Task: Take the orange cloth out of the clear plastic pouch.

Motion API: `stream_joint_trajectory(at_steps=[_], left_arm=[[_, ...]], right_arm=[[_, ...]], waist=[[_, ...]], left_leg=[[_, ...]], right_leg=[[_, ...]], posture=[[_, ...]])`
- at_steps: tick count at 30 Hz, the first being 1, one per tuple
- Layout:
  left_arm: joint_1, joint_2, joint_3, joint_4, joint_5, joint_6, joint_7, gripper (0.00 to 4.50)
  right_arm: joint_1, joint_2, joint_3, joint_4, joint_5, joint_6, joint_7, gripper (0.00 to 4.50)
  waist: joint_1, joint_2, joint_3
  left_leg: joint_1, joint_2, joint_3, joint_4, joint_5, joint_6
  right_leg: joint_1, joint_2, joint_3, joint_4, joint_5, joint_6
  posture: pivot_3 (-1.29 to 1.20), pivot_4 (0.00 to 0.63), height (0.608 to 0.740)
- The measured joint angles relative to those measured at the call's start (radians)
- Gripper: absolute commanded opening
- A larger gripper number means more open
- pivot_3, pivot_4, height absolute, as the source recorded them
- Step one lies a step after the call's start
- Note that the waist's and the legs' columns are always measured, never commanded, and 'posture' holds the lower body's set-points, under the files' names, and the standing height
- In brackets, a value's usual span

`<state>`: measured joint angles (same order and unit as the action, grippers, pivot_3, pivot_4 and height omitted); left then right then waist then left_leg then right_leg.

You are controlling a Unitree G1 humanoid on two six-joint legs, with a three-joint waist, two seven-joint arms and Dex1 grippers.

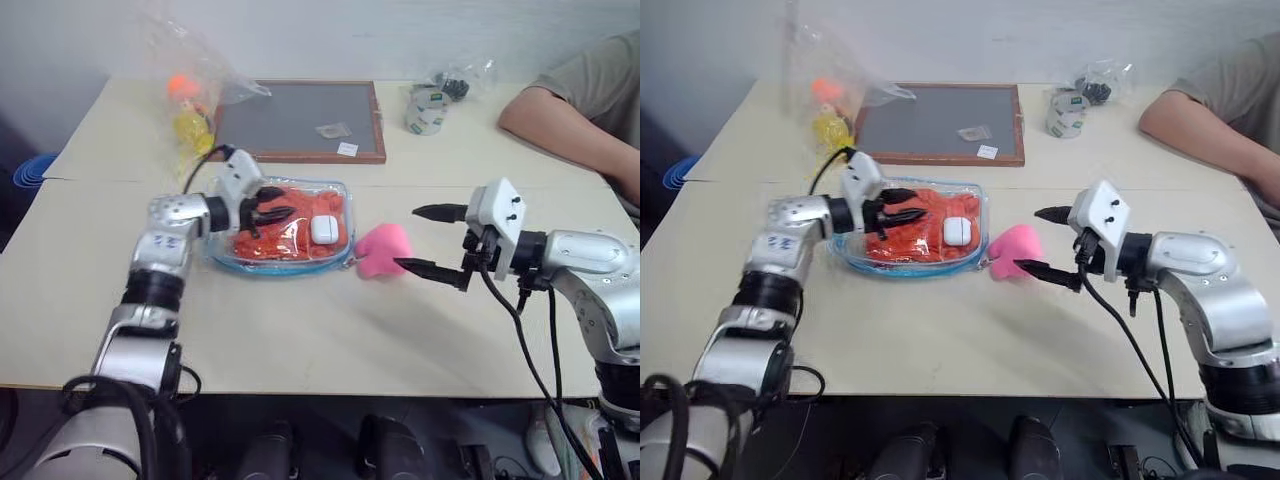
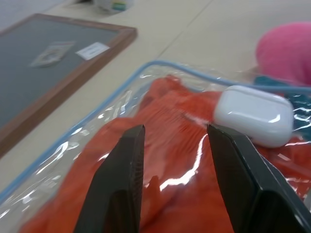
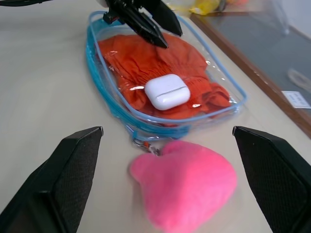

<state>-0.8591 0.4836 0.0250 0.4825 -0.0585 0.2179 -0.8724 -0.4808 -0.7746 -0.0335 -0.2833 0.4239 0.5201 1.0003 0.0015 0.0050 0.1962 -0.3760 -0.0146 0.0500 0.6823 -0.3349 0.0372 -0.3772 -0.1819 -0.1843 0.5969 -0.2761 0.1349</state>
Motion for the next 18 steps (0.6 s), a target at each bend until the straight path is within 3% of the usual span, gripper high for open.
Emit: stream_joint_trajectory(at_steps=[3, 9, 18], left_arm=[[0.041, 0.045, 0.017, -0.104, -0.009, 0.057, 0.026, 2.71], [-0.021, 0.020, -0.091, -0.101, -0.056, 0.005, -0.175, 4.49], [-0.243, -0.102, -0.246, 0.348, 0.078, -0.300, -0.222, 4.49]], right_arm=[[-0.036, 0.011, 0.034, 0.043, -0.007, -0.021, 0.020, 4.50], [-0.093, 0.021, 0.039, 0.091, -0.006, -0.028, 0.049, 4.50], [-0.002, 0.000, 0.015, 0.003, -0.001, 0.007, 0.013, 4.50]], waist=[[0.011, 0.000, 0.000], [0.030, 0.000, 0.000], [0.019, -0.001, 0.000]], left_leg=[[0.000, 0.000, 0.000, 0.001, 0.000, 0.000], [-0.001, -0.002, 0.000, 0.002, 0.000, 0.000], [-0.001, -0.006, 0.005, 0.001, 0.000, 0.000]], right_leg=[[0.000, 0.000, 0.000, 0.001, 0.000, 0.000], [0.002, 0.000, 0.001, -0.001, 0.000, 0.000], [0.001, 0.001, 0.001, -0.001, 0.000, 0.000]], posture=[[0.00, 0.150, 0.740], [0.00, 0.150, 0.740], [0.00, 0.150, 0.740]])
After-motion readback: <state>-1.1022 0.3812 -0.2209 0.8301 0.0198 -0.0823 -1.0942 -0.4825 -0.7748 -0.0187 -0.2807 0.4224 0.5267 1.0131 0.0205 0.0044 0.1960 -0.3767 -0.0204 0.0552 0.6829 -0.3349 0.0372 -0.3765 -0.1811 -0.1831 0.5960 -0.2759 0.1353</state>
